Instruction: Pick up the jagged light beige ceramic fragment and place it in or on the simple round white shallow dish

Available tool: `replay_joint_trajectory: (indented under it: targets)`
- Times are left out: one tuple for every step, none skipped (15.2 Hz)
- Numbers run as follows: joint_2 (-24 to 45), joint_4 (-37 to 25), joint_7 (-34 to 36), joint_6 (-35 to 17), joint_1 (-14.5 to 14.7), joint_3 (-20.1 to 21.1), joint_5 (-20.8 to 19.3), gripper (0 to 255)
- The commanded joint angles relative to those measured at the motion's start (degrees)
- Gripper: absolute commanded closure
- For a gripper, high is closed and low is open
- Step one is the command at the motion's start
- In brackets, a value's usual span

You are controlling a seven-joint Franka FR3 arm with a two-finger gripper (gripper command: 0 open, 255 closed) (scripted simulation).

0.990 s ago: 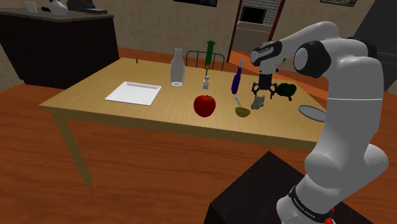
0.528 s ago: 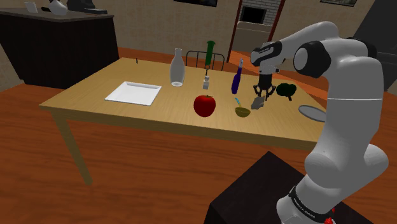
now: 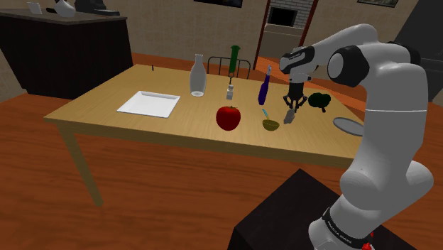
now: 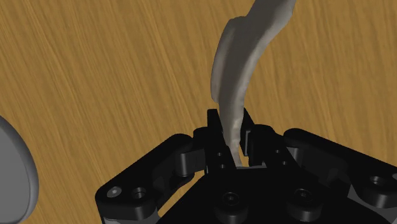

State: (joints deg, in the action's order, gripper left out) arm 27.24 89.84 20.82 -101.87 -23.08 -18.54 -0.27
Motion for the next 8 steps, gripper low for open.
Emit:
replay_joint_trajectory:
  targets:
    - [-0.26, -0.40, -0.03, 0.64, 0.02, -0.04, -0.07, 255]
    - [-0.51, -0.82, -0.06, 1.29, 0.03, -0.08, -0.13, 255]
    - [-0.74, -1.26, -0.09, 1.95, 0.05, -0.12, -0.19, 255]
    - [-0.94, -1.74, -0.13, 2.62, 0.05, -0.15, -0.25, 255]
    - [-1.14, -2.22, -0.17, 3.29, 0.06, -0.19, -0.31, 255]
    - [-1.33, -2.71, -0.21, 3.97, 0.06, -0.22, -0.36, 255]
    - [-1.52, -3.22, -0.25, 4.65, 0.06, -0.26, -0.41, 255]
    - [-1.68, -3.75, -0.30, 5.34, 0.06, -0.29, -0.46, 255]
